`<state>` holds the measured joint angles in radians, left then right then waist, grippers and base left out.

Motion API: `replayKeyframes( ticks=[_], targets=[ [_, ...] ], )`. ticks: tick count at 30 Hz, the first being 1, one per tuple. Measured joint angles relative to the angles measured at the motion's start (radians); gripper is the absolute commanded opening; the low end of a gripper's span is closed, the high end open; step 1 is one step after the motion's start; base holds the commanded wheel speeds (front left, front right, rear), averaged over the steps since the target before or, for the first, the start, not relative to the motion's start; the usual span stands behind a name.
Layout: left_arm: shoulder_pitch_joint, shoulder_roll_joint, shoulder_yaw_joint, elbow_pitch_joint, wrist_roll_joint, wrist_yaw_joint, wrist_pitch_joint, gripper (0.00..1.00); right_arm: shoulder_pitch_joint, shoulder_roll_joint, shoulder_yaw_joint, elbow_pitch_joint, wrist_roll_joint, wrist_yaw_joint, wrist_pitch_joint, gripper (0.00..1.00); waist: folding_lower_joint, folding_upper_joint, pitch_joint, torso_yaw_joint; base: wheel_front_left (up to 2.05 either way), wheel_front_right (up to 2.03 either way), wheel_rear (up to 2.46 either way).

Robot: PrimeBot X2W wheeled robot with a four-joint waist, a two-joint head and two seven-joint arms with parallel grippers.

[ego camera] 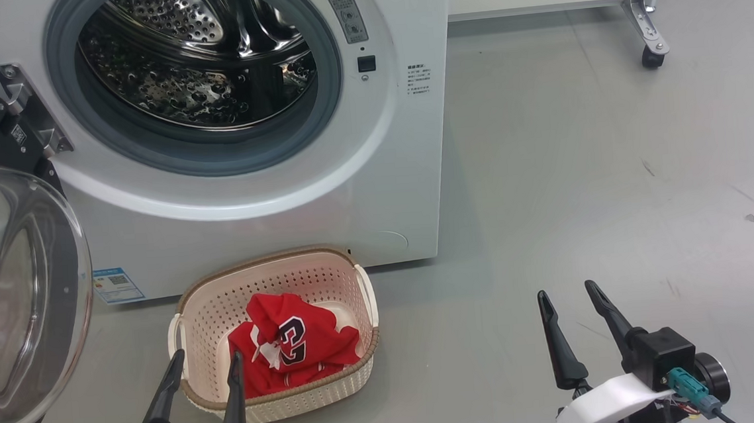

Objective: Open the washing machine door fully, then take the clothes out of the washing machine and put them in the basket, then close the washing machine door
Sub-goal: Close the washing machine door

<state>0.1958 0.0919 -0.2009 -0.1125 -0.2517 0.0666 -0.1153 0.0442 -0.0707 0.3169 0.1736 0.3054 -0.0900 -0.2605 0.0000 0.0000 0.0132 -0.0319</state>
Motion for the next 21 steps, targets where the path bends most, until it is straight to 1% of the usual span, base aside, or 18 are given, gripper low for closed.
replayKeyframes(
  ticks=[10,18,21],
  targets=[
    [0.005,0.003,-0.003,-0.004,0.0,0.0,0.009,1.0,0.0,0.0,-0.003,0.0,0.0,0.0,0.0,1.0,0.0,0.0,-0.005,-0.001,-0.46,0.46,0.0],
    [0.012,0.004,-0.001,-0.01,0.0,0.0,0.01,1.0,0.0,0.001,-0.004,0.0,0.0,0.0,0.0,1.0,0.0,0.0,-0.006,-0.002,-0.09,0.09,0.0],
    [0.013,0.004,0.001,-0.012,0.0,0.008,0.01,1.0,0.0,0.002,-0.004,0.0,0.0,0.001,0.0,1.0,0.0,0.0,-0.005,-0.002,0.0,0.0,0.0]
  ],
)
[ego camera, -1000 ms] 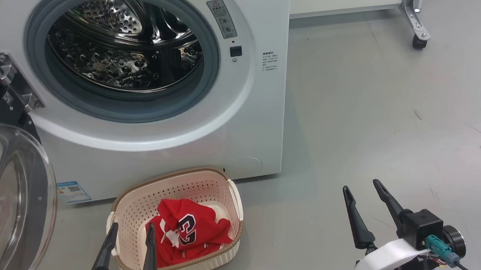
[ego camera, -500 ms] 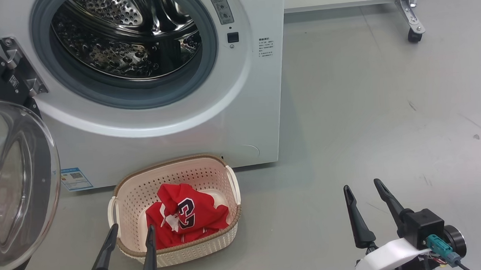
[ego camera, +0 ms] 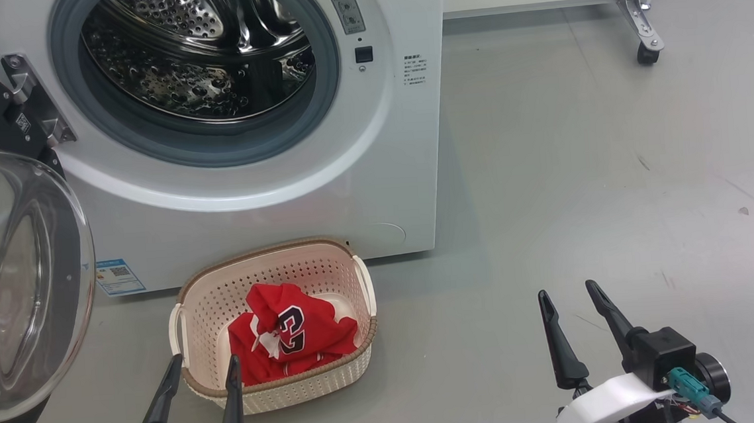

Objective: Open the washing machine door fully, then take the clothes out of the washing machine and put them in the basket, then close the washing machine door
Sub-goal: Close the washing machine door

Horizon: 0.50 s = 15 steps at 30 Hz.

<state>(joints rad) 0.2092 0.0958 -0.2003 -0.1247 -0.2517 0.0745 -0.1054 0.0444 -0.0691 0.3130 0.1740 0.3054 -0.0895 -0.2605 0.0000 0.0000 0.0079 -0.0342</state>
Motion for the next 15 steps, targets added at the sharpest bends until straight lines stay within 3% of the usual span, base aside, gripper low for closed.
replayKeyframes(
  ticks=[15],
  targets=[
    [0.0,0.0,0.001,-0.002,0.0,0.001,0.009,1.0,0.005,0.002,-0.022,-0.002,-0.002,0.0,0.0,1.0,0.0,0.0,0.001,0.021,0.0,0.0,0.0]
  ],
)
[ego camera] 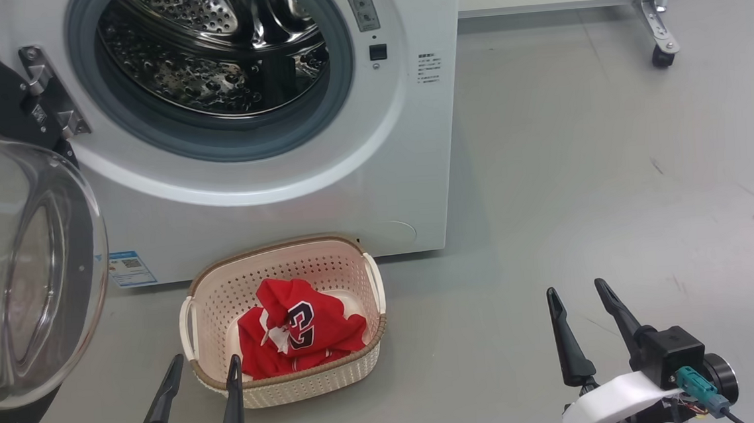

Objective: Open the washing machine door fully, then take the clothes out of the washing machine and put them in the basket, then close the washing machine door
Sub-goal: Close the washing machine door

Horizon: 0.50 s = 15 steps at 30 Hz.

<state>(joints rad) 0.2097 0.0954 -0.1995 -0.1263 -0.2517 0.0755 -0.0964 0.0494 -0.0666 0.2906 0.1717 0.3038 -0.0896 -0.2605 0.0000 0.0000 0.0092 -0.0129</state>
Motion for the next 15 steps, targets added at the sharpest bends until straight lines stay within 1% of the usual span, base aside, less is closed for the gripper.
replayKeyframes(
  ticks=[7,15],
  targets=[
    [-0.001,-0.001,-0.001,-0.001,0.0,0.0,0.003,1.0,0.001,-0.002,-0.009,-0.011,-0.003,0.0,0.0,1.0,0.0,0.0,0.003,0.045,0.0,0.0,0.0],
    [-0.003,-0.009,0.009,-0.011,-0.002,0.012,-0.011,1.0,0.0,-0.008,-0.011,-0.021,-0.007,0.0,0.0,1.0,0.0,0.0,0.009,0.126,0.0,0.0,0.0]
  ],
)
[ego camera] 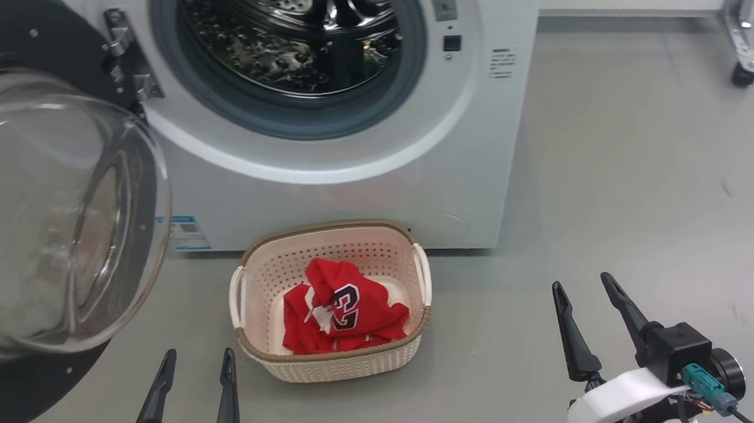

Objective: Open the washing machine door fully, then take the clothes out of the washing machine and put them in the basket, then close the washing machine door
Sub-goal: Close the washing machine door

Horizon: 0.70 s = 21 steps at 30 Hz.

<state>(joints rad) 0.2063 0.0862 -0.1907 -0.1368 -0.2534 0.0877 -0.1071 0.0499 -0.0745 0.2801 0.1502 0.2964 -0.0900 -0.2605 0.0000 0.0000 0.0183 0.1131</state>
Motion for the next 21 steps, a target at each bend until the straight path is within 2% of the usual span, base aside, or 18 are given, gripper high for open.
replayKeyframes(
  ticks=[21],
  targets=[
    [0.0,-0.002,0.065,0.024,-0.002,0.013,0.0,1.0,0.0,0.0,0.012,-0.005,-0.005,0.01,0.0,1.0,0.0,0.0,0.006,0.276,0.0,0.0,0.0]
  ],
)
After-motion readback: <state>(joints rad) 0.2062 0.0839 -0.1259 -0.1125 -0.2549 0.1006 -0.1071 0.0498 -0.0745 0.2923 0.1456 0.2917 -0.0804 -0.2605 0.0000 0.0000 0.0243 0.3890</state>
